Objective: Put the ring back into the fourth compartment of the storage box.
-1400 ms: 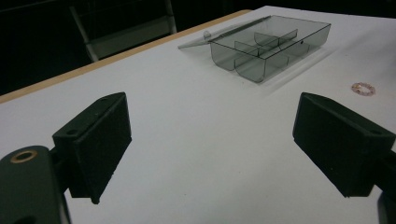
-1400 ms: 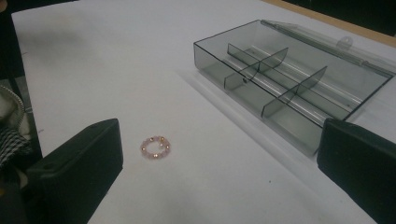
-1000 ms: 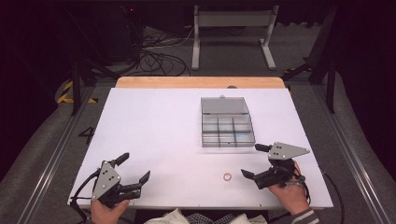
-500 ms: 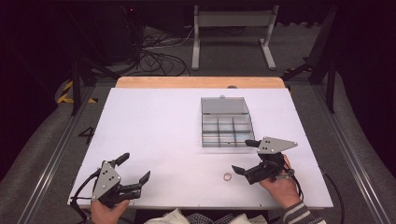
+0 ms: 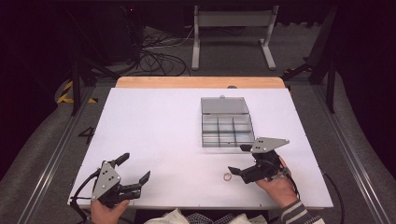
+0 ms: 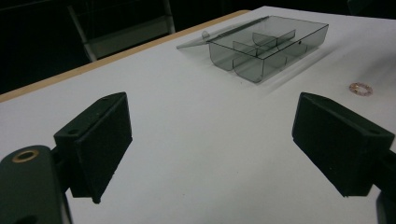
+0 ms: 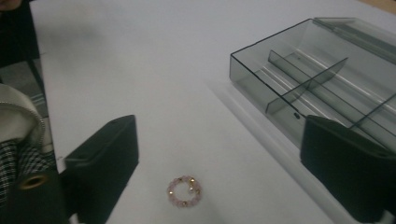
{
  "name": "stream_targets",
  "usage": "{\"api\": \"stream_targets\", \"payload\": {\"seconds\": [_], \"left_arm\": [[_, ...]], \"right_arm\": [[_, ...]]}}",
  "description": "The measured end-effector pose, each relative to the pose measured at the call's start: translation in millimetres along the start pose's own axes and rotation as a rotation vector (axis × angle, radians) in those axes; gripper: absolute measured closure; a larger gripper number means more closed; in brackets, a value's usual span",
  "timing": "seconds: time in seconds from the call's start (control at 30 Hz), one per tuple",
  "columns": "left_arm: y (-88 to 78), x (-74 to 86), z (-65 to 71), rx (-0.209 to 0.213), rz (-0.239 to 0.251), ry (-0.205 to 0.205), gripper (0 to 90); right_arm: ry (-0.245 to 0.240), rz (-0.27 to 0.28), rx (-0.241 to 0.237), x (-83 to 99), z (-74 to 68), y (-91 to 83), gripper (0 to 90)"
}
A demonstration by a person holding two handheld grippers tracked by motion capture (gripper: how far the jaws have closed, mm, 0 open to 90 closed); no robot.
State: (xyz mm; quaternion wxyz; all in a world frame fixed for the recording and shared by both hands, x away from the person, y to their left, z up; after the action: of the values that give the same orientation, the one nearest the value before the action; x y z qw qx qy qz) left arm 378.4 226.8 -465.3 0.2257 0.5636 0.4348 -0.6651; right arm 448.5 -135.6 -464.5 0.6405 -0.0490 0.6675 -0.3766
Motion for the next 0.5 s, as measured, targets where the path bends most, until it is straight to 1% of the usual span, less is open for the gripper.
{"api": "stream_targets", "payload": {"seconds": [0.03,0.07,0.1,0.13,0.17,0.2,0.27,0.5], "left_arm": [[0.0,0.0,0.0,0.000,0.000,0.000,12.6],[-0.1,0.1,0.0,-0.001,-0.001,-0.001,12.6],[-0.2,0.0,0.1,-0.001,0.000,-0.002,12.6],[-0.2,0.0,0.1,-0.001,0.000,-0.002,12.7],[-0.3,0.0,0.1,0.000,-0.002,-0.002,12.7],[-0.3,0.1,0.1,0.000,-0.002,-0.002,12.7],[0.0,0.0,0.2,0.000,0.000,0.000,12.7],[0.1,0.2,0.0,-0.001,-0.002,0.000,12.7]], "right_arm": [[-0.002,-0.007,0.001,0.0,-1.2,-0.2,20.3],[-0.007,-0.034,-0.019,0.6,-3.6,1.3,24.1],[-0.007,-0.034,-0.019,0.6,-3.6,1.3,24.1],[-0.009,-0.048,-0.024,1.0,-4.9,2.3,26.0],[-0.012,-0.074,-0.038,1.4,-7.5,4.4,29.3],[-0.012,-0.074,-0.038,1.4,-7.5,4.4,29.3],[-0.017,-0.101,-0.048,1.7,-9.8,6.8,33.0],[-0.026,-0.186,-0.062,5.8,-14.6,17.3,40.7]]}}
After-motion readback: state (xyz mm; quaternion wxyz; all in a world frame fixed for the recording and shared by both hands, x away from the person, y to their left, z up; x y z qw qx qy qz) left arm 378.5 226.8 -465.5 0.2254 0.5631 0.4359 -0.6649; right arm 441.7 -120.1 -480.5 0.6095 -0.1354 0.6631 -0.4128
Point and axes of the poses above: each handheld gripper's, and its own axes: y roughly forward along the jaws, x roughly out of its underside, z roughly to its right, the point moved 6 cm from there along y, roughly forward along the jaws, and after that the axes turned 8 degrees about -y, right-handed, at the moved point
